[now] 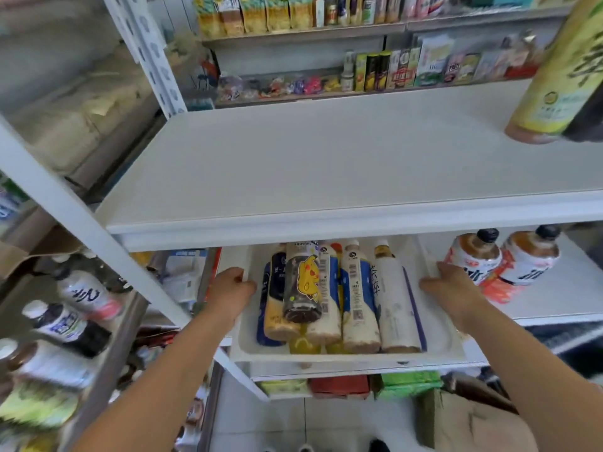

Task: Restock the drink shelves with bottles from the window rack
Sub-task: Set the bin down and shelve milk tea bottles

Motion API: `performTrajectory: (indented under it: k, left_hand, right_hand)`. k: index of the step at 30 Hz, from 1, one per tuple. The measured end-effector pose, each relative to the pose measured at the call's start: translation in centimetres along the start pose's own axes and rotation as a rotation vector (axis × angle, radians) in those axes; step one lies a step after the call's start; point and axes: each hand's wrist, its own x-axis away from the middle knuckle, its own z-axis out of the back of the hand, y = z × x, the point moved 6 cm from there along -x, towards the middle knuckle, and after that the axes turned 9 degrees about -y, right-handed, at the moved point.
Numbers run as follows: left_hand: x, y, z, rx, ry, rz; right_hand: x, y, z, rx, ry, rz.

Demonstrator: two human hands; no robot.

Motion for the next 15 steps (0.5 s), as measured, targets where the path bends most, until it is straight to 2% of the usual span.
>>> performTrajectory:
  k: [4,9,15]
  left_hand:
    - [-2.9,0.8,-0.3,-0.1,0.014,0.023]
    - [-5.0,-0.7,-1.5,-0.085,-0.002,0.099]
    - [-5.4,-2.1,-2.2,-0.097,0.001,0.105]
  right_hand:
    - [-3.4,0.4,-1.1,0.009,-0.028,-0.051]
    - [-5.7,2.5,-2.3,0.065,-0.03,-0.167]
    - [-5.8,1.9,-2.7,0.077,-0.038,-0.173]
